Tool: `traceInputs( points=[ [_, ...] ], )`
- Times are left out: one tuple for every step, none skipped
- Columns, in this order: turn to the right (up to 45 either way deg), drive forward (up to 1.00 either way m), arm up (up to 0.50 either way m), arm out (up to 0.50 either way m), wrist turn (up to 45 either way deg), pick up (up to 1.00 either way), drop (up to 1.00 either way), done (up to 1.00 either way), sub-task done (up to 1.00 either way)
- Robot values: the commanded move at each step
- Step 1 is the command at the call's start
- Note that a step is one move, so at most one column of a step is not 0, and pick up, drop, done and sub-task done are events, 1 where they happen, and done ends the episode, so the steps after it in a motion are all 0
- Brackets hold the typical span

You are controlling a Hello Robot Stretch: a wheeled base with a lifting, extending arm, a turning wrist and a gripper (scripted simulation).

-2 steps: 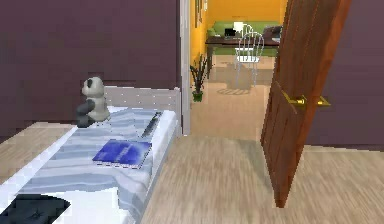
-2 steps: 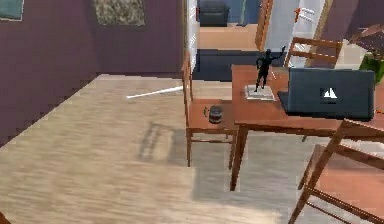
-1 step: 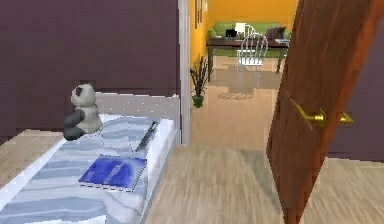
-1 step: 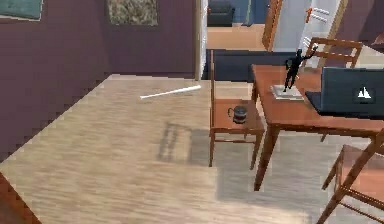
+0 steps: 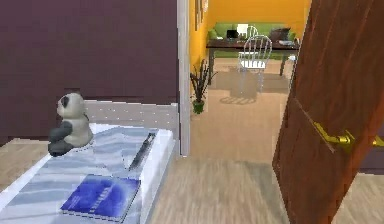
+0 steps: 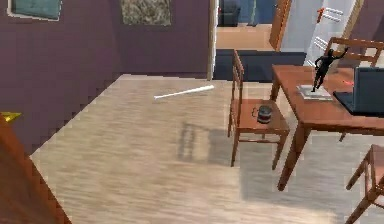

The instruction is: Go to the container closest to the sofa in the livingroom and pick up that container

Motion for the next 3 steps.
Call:
traceInputs(
  points=[
    [6.0, 0.0, 0.0, 0.0, 0.0, 0.0, 0.0, 0.0, 0.0],
    [0.0, 1.0, 0.0, 0.0, 0.0, 0.0, 0.0, 0.0, 0.0],
    [45.0, 0.0, 0.0, 0.0, 0.0, 0.0, 0.0, 0.0, 0.0]
  ],
)
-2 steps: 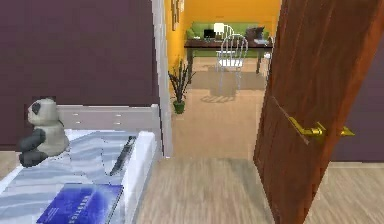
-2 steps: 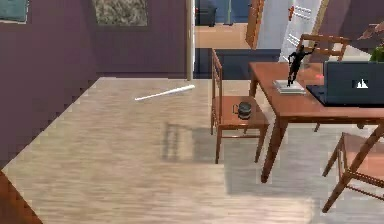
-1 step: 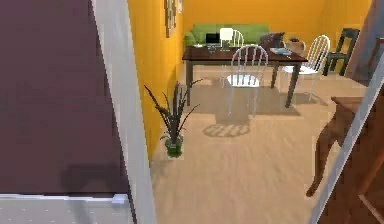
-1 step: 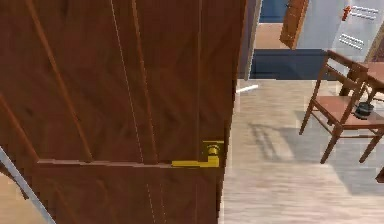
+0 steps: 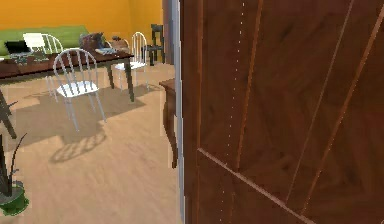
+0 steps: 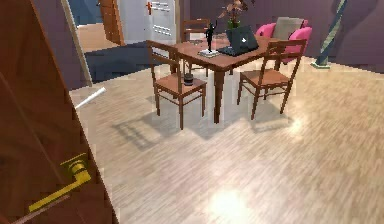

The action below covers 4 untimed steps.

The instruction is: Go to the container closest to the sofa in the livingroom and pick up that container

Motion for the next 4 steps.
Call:
traceInputs(
  points=[
    [0.0, 0.05, 0.0, 0.0, 0.0, 0.0, 0.0, 0.0, 0.0],
    [-24.0, 0.0, 0.0, 0.0, 0.0, 0.0, 0.0, 0.0, 0.0],
    [0.0, 1.0, 0.0, 0.0, 0.0, 0.0, 0.0, 0.0, 0.0],
    [-9.0, 0.0, 0.0, 0.0, 0.0, 0.0, 0.0, 0.0, 0.0]
  ],
)
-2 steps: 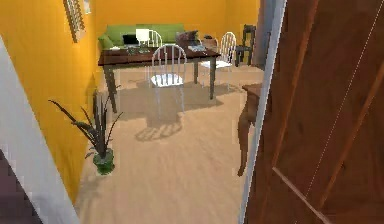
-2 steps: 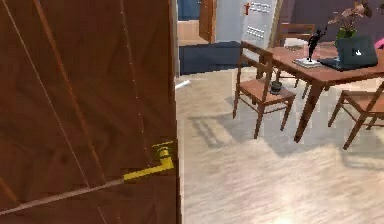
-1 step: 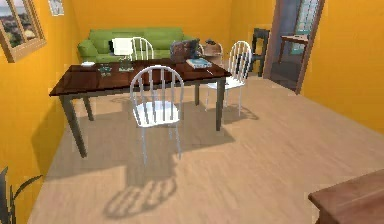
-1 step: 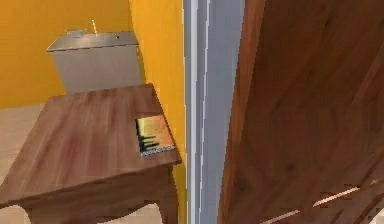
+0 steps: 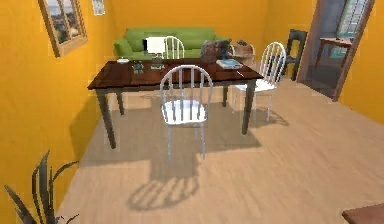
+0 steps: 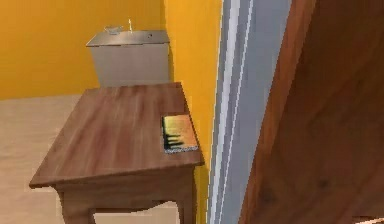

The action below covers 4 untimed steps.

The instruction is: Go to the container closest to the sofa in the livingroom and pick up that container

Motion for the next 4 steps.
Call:
traceInputs(
  points=[
    [0.0, 0.05, 0.0, 0.0, 0.0, 0.0, 0.0, 0.0, 0.0],
    [18.0, 0.0, 0.0, 0.0, 0.0, 0.0, 0.0, 0.0, 0.0],
    [0.0, 0.8, 0.0, 0.0, 0.0, 0.0, 0.0, 0.0, 0.0],
    [21.0, 0.0, 0.0, 0.0, 0.0, 0.0, 0.0, 0.0, 0.0]
  ],
)
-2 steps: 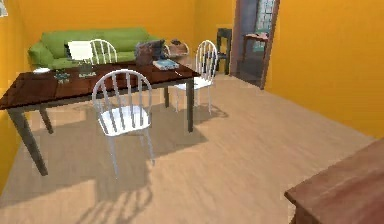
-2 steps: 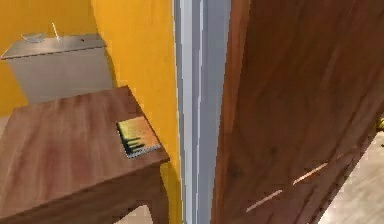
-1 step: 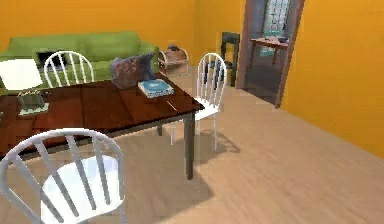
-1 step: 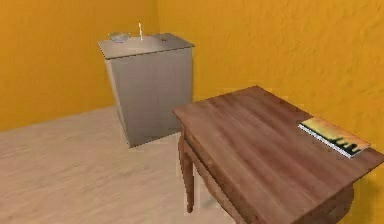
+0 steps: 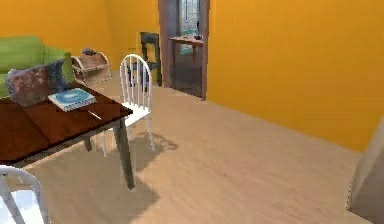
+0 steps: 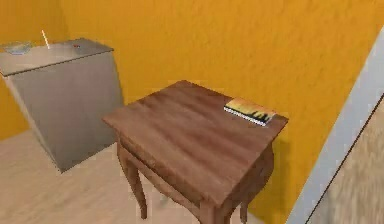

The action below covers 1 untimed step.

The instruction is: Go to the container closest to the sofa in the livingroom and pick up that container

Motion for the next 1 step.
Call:
traceInputs(
  points=[
    [0.0, 1.0, 0.0, 0.0, 0.0, 0.0, 0.0, 0.0, 0.0]
  ],
)
